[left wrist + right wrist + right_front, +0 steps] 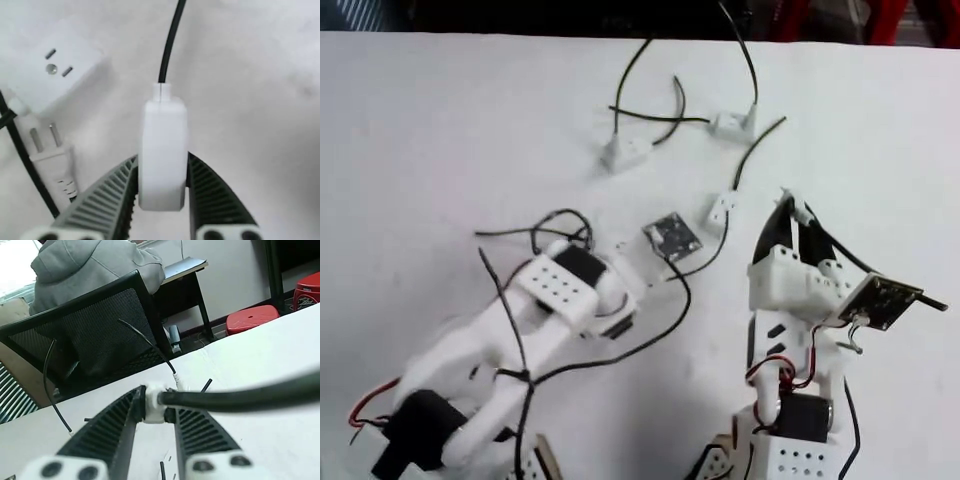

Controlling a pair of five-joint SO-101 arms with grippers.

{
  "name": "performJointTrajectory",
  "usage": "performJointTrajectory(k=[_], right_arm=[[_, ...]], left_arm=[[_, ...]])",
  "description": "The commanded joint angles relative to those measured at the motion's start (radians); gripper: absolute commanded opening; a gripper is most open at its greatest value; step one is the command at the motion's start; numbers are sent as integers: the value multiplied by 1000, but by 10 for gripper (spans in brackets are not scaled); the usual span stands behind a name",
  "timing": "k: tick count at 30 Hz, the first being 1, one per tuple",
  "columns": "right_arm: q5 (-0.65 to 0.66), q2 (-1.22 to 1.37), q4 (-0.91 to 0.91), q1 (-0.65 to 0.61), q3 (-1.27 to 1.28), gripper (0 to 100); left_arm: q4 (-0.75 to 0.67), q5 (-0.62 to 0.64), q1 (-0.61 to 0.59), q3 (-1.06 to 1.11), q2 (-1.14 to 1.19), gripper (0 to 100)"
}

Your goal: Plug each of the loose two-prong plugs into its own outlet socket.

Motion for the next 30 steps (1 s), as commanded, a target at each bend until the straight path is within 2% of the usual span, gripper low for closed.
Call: performJointTrajectory(k=[1, 4, 11, 18, 22, 30], right_arm=[[2, 4, -18, -7, -9, 17], [2, 4, -18, -7, -9, 17], [2, 4, -18, -7, -9, 17], [2, 4, -18, -7, -9, 17], [3, 4, -18, -7, -9, 17], [41, 4, -19, -7, -9, 17]], left_arm=[[-54, 55, 39, 15, 10, 154], [-72, 114, 24, 15, 76, 230], [-17, 123, -110, -107, 122, 238], [100, 25, -228, -267, 120, 238], [218, -12, -220, -345, 120, 238], [227, -233, -189, -308, 131, 264]])
